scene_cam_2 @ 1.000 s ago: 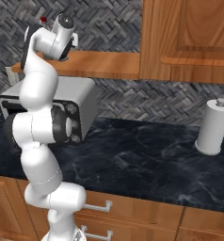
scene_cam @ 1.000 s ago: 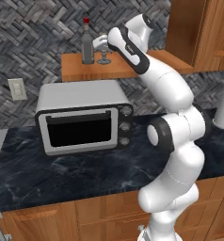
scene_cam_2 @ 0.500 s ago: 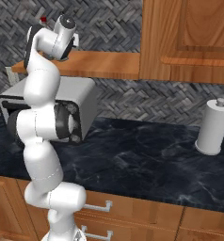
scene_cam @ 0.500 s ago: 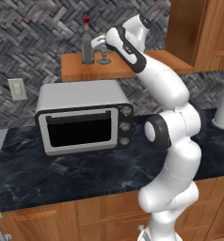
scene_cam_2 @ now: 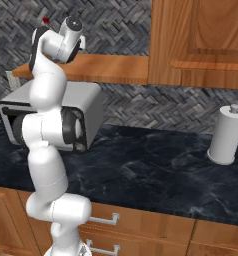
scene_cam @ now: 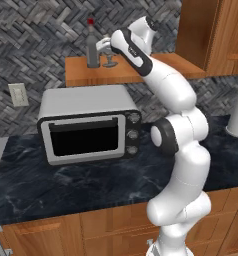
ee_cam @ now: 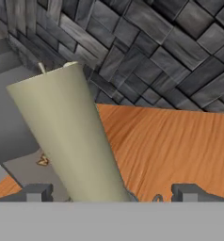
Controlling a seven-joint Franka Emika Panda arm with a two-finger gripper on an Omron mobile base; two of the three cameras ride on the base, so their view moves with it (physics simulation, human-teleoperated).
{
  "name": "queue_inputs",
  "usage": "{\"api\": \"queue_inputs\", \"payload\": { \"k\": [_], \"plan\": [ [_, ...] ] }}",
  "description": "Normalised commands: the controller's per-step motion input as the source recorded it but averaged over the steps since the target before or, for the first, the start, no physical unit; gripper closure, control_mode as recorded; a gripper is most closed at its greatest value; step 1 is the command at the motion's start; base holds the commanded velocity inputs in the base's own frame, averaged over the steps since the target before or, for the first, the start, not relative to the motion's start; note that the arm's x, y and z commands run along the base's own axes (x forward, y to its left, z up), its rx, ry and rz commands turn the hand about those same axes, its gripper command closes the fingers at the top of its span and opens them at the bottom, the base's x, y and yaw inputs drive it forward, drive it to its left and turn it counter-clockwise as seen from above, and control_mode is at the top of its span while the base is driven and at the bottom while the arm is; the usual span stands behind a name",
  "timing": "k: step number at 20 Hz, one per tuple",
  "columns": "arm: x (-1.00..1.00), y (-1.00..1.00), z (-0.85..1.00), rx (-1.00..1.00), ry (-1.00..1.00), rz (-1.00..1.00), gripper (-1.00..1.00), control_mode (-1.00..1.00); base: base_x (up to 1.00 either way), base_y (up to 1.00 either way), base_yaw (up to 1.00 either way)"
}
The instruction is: Get the candle and the liquor from the cabinet and move them to the dining counter.
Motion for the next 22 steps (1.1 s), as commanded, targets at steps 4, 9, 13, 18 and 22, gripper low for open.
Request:
{"api": "queue_inputs", "payload": {
  "k": [4, 9, 13, 18, 22],
  "plan": [
    [0.04, 0.16, -0.01, 0.0, 0.0, 0.0, 1.0, -1.0, 0.0, 0.0, 0.0],
    [-0.3, 0.0, 0.0, 0.01, 0.0, 0.0, 1.0, -1.0, 0.0, 0.0, 0.0],
    [-0.53, -0.05, 0.0, 0.02, 0.0, 0.0, 1.0, -1.0, 0.0, 0.0, 0.0],
    [-0.57, -0.11, 0.0, 0.01, -0.01, 0.0, 1.0, -1.0, 0.0, 0.0, 0.0],
    [-0.64, -0.28, 0.01, 0.02, -0.09, 0.0, 1.0, -1.0, 0.0, 0.0, 0.0]
  ]
}}
